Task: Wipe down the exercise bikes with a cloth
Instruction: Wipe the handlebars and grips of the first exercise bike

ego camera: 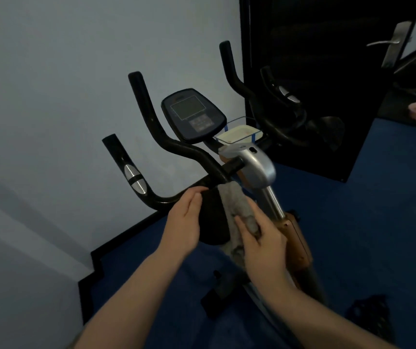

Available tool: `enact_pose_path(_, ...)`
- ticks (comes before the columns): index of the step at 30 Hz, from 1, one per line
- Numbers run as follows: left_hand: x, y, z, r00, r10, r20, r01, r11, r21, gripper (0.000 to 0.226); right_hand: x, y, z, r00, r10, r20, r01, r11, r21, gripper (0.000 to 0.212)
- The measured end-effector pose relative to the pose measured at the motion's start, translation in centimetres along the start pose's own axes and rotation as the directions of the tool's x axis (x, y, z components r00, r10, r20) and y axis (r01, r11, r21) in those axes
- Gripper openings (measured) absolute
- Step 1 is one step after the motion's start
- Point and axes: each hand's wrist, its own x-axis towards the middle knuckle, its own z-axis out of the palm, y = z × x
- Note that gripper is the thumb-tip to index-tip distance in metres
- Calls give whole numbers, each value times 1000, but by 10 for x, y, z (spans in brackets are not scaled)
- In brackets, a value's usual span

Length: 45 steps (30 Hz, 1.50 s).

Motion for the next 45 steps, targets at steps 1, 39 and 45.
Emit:
enact_pose_path(1,1,1,-4,998,18,64,-17,1000,-8,30,4,-2,3,999,37,-21,-36,999,14,40)
enact_pose_path(39,19,1,0,995,-26,97,60,931,-360,31,-2,-48,53,963,-49,-266,-101,847,-522,34)
enact_pose_path(45,19,2,2,997,-49,67,70,926,-372,40,-21,-46,53,989,-24,-145,-61,832,-551,26)
